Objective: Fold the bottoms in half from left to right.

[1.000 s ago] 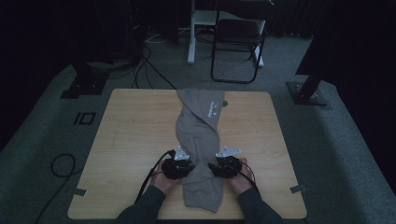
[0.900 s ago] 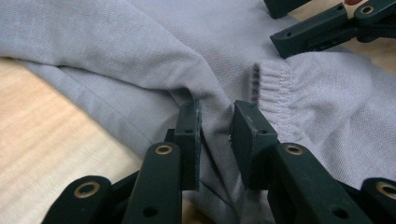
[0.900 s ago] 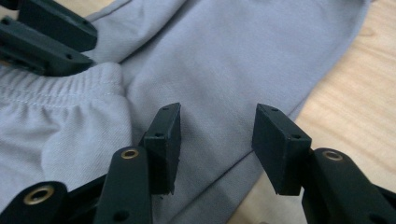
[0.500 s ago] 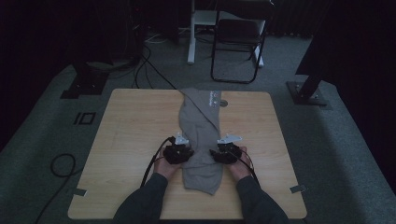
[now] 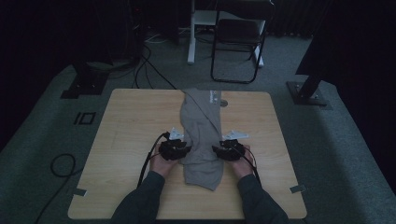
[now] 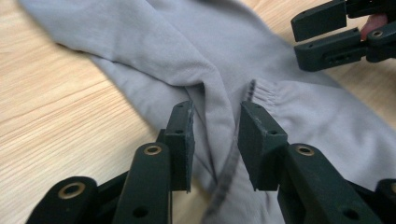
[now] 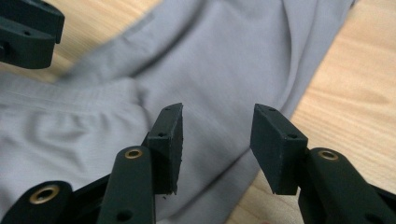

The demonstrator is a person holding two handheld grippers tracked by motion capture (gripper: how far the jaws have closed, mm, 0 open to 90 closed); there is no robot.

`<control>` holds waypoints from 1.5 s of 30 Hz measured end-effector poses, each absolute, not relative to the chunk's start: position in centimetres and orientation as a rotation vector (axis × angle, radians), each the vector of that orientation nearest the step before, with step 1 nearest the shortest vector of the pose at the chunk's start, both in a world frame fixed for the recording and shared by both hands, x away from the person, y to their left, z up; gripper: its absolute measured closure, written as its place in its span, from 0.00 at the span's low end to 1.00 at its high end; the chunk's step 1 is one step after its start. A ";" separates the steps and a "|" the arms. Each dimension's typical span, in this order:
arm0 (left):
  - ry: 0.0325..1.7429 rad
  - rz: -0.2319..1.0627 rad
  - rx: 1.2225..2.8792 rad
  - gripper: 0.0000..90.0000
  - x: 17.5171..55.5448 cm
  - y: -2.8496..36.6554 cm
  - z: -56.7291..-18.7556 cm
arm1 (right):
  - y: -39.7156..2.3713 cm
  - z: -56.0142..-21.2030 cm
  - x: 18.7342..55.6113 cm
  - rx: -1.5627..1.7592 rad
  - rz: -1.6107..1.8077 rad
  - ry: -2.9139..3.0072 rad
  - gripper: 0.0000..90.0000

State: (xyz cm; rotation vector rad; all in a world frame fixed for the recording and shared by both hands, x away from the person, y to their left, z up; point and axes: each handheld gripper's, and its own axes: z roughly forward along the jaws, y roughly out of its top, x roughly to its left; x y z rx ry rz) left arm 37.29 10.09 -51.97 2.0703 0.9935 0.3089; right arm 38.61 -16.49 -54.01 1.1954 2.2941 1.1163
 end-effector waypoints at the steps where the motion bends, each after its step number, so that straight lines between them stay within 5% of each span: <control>1: 0.990 0.311 2.066 0.72 37.0 10.4 -51.8 | -16.6 -53.6 38.3 1.184 1.134 2.290 0.61; 26: 1.041 0.184 2.047 0.55 34.1 12.4 -54.3 | -12.7 -54.6 37.8 1.128 1.185 2.429 0.61; 32: 1.036 0.195 2.046 0.53 33.9 12.1 -54.4 | -12.6 -54.5 37.2 1.068 1.152 2.447 0.91; 41: 0.978 0.207 2.053 0.51 33.3 10.8 -54.1 | -15.5 -53.0 35.2 1.072 1.265 2.387 0.94; 45: 0.924 0.229 2.051 0.60 32.9 9.9 -53.7 | -16.3 -52.7 34.4 1.070 1.289 2.375 0.97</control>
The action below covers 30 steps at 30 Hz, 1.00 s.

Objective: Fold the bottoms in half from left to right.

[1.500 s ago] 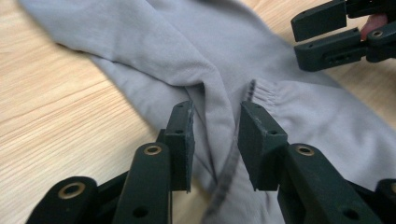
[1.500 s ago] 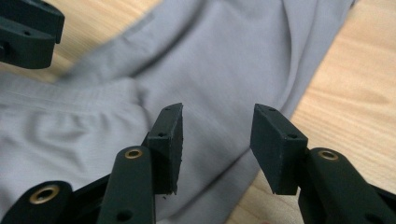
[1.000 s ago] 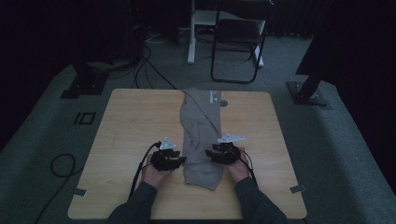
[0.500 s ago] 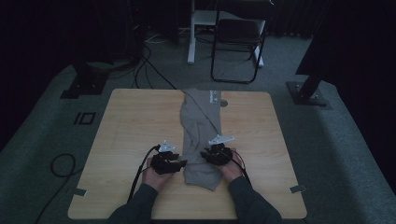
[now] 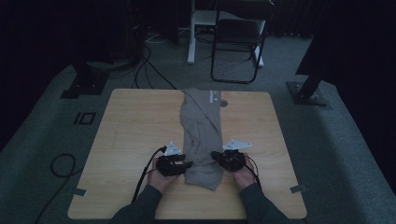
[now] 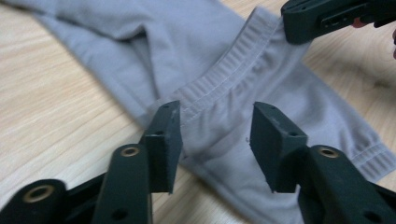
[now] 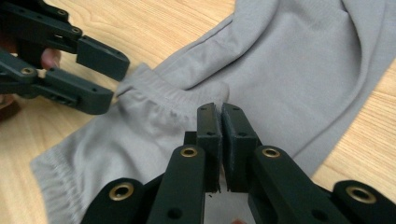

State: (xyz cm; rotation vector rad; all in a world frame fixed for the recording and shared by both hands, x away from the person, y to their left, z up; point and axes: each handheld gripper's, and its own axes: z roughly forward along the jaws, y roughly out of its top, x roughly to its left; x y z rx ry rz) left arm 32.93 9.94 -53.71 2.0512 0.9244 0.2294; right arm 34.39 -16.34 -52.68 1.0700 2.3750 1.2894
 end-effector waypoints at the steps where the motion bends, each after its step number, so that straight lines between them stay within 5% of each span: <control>1: 0.920 0.233 2.052 0.65 32.9 9.7 -53.6 | -16.5 -52.6 34.2 1.065 1.296 2.374 0.98; 5: 0.931 0.248 2.076 0.75 32.9 9.2 -53.8 | -16.7 -52.7 33.8 1.048 1.287 2.393 0.96; 8: 0.946 0.257 2.063 0.70 33.0 9.6 -53.8 | -16.7 -53.1 34.1 1.055 1.296 2.401 0.91; 12: 0.995 0.260 2.023 0.61 33.5 10.8 -53.6 | -16.4 -53.4 34.6 1.063 1.272 2.414 0.70; 16: 1.031 0.229 2.001 0.59 34.2 11.3 -53.9 | -16.1 -54.2 36.0 1.146 1.248 2.433 0.59; 18: 1.025 0.210 2.020 0.57 34.3 11.0 -54.2 | -15.8 -54.5 36.5 1.181 1.242 2.439 0.60; 21: 1.026 0.203 2.060 0.57 34.5 10.4 -54.6 | -15.5 -54.7 36.6 1.173 1.266 2.478 0.80; 26: 0.964 0.205 2.072 0.88 33.7 10.0 -54.1 | -15.7 -53.8 35.3 1.076 1.255 2.477 0.91; 30: 0.900 0.219 2.069 0.93 32.9 9.9 -53.2 | -16.4 -53.0 34.2 1.060 1.304 2.445 0.92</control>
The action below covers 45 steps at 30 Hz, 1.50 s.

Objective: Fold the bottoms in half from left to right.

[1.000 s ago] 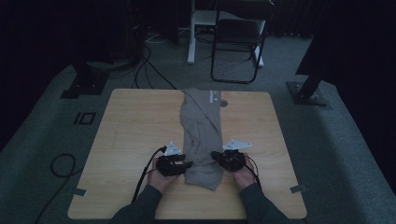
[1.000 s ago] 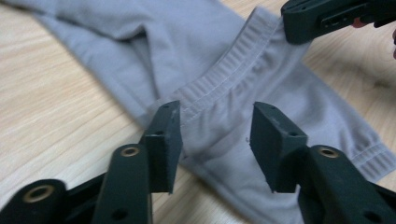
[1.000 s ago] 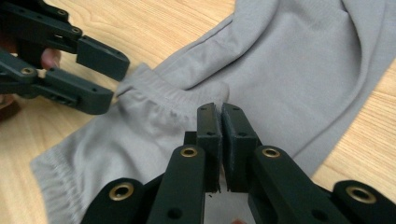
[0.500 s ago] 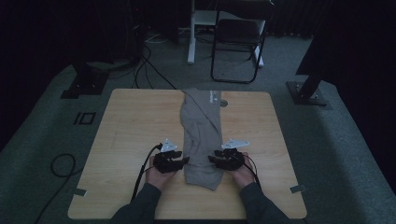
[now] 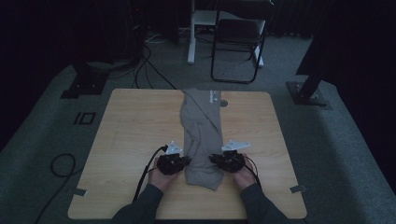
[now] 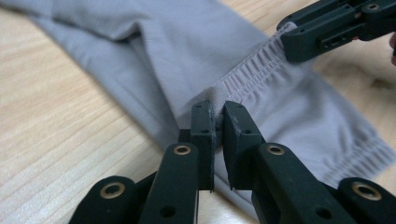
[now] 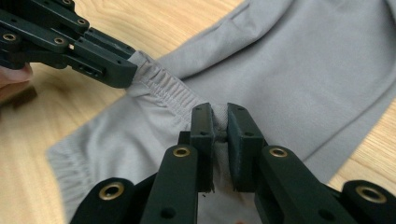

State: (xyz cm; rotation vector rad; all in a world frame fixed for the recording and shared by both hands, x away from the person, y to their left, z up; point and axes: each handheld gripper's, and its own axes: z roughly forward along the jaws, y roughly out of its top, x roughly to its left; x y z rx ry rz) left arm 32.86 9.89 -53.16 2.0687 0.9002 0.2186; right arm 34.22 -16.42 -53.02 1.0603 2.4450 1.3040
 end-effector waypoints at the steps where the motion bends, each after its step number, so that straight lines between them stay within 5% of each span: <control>1: 0.891 0.215 2.065 0.93 32.6 9.9 -52.9 | -16.9 -52.6 33.6 1.049 1.335 2.432 0.92; 18: 0.774 0.138 2.069 0.91 28.4 10.2 -52.0 | -19.2 -52.0 29.1 0.995 1.394 2.457 0.92; 25: 0.734 0.034 2.074 0.82 28.3 10.2 -52.4 | -19.3 -53.3 29.0 0.940 1.403 2.666 0.73; 45: 0.991 0.365 1.982 0.68 36.3 10.8 -52.8 | -17.5 -53.3 34.5 1.047 1.166 2.310 0.59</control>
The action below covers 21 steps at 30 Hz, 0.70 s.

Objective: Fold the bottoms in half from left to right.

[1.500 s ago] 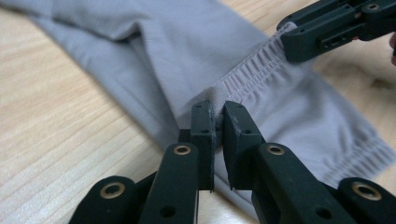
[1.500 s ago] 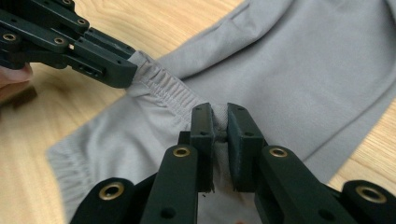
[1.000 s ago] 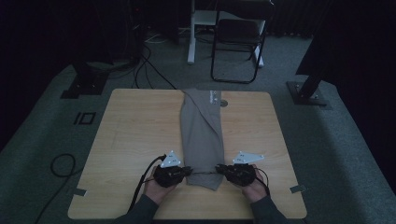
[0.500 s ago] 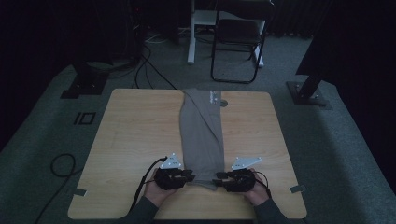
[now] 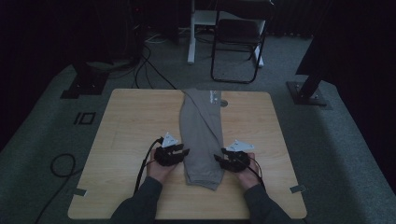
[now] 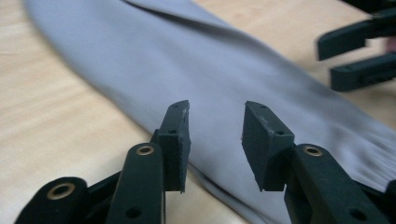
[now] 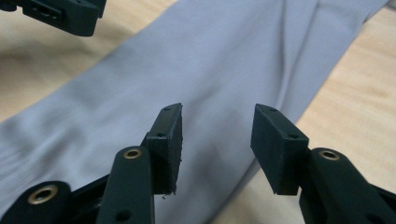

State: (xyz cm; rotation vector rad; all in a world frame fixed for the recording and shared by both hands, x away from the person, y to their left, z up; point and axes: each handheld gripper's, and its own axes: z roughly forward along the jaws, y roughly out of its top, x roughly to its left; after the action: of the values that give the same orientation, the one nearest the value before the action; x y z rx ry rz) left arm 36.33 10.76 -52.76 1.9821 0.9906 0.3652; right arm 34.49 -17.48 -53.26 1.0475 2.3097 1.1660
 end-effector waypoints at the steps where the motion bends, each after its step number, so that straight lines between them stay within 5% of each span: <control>1: 1.016 0.391 1.992 0.68 37.9 10.4 -52.9 | -17.1 -53.4 35.1 1.050 1.148 2.298 0.58; 11: 1.121 0.437 2.007 0.68 43.0 9.2 -53.7 | -14.3 -54.1 42.9 1.203 1.029 2.183 0.54; 21: 1.130 0.433 2.079 0.90 42.8 9.3 -55.0 | -14.5 -55.5 44.1 1.294 1.008 2.181 0.56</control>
State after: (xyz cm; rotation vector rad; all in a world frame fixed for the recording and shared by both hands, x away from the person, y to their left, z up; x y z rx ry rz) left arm 42.79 9.28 -55.04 2.0788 1.1304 0.4331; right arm 44.08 -14.48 -55.55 1.2941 2.1810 1.0081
